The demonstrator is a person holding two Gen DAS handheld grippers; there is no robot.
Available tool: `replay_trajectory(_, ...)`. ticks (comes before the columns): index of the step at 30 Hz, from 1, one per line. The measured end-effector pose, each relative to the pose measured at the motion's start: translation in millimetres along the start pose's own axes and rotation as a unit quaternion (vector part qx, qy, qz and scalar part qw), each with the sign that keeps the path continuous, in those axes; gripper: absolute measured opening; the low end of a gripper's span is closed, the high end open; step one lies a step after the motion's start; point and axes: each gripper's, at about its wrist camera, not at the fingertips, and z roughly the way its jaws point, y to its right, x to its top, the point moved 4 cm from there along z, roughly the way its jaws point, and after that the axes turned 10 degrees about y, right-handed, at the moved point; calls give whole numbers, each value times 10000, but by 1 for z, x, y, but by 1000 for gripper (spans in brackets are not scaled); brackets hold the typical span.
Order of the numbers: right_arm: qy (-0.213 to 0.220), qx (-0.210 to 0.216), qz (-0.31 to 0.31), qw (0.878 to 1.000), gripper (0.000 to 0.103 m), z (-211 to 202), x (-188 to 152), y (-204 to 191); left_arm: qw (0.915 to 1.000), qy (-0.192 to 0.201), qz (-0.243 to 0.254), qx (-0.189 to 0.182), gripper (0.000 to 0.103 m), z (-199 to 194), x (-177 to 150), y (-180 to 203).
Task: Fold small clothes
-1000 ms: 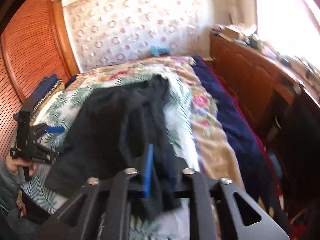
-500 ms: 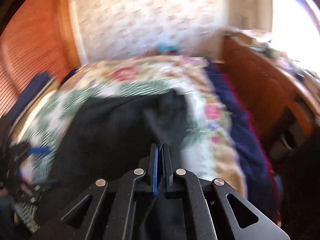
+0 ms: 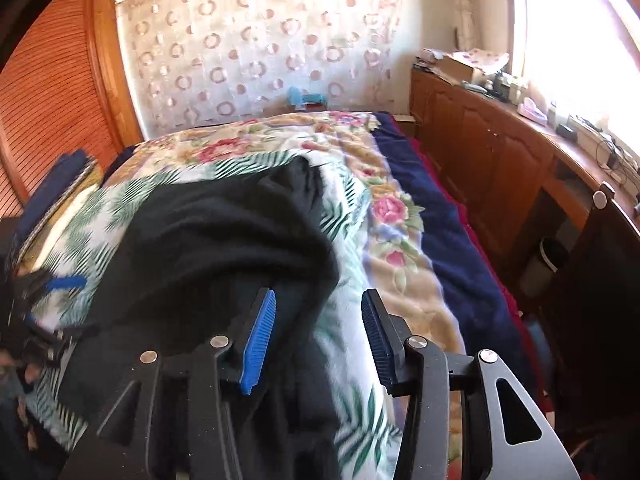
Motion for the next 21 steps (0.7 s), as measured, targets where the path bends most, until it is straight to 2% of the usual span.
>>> replay_trajectory(3,-63,170,-55,9998,47,-23,-18,-8,9998,125,16,-147,90,-17,-2,12)
replay_trajectory(8,-186,273,-263,9991,47,-37,-44,-23,9994,137,46,-314,90,-31,-13,28)
replay_trajectory(10,-244,153,-361,9989,47,-34,-51,-22,9993,78,37,-351,90,-33,-19,32)
replay_trajectory(12,-348,-226,-402,9983,47,-27,-57,-12,9995,30,19,-323,87,-34,-24,35)
replay_trajectory(15,-476,-550,-318,9968,46,-20,-63,6,9993,24,-68,-364,87,-40,-30,37)
replay_trajectory(18,-408,-504,-106,9978,47,-22,-64,13,9988,1,-159,-470,86,-42,-33,39)
replay_trajectory(19,-378,-518,-109,9979,47,-23,-64,15,9985,-16,-174,-520,78,-42,-35,41)
replay_trajectory(21,-353,-492,-123,9981,47,-22,-64,16,9982,-55,-201,-558,76,-43,-39,44)
